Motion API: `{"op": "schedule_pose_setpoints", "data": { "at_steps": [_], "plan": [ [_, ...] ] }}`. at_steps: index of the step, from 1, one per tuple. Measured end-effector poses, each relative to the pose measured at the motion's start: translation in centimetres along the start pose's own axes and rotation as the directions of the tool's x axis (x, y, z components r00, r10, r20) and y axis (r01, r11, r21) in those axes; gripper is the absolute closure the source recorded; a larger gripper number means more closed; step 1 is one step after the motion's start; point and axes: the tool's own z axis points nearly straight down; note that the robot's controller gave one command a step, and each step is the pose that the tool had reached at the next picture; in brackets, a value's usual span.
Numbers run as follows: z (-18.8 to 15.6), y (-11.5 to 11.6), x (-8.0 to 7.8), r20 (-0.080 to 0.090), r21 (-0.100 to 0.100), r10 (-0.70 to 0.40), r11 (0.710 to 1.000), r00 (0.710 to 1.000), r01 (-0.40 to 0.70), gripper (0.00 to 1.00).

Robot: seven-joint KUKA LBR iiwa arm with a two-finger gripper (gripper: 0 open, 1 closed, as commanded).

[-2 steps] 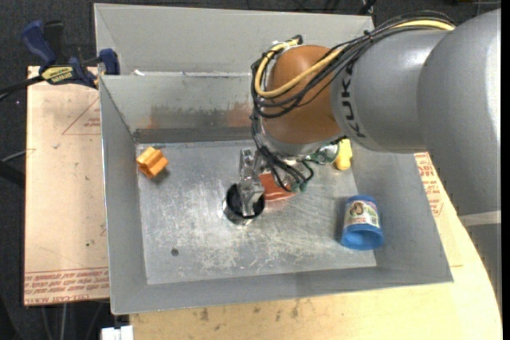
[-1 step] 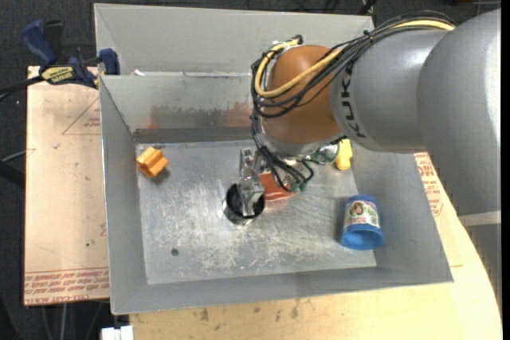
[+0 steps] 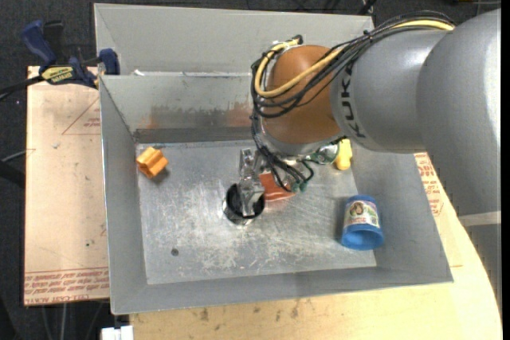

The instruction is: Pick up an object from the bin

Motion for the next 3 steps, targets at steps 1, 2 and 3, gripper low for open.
{"op": "schedule_pose_setpoints", "data": {
  "at_steps": [1,2,3],
  "plan": [
    [0.0,0.0,0.0,0.0,0.0,0.0,1.0,1.0,0.0,1.0],
    [0.0,0.0,0.0,0.0,0.0,0.0,1.0,1.0,0.0,1.0],
    [0.0,0.0,0.0,0.0,0.0,0.0,1.0,1.0,0.0,1.0]
  ]
}}
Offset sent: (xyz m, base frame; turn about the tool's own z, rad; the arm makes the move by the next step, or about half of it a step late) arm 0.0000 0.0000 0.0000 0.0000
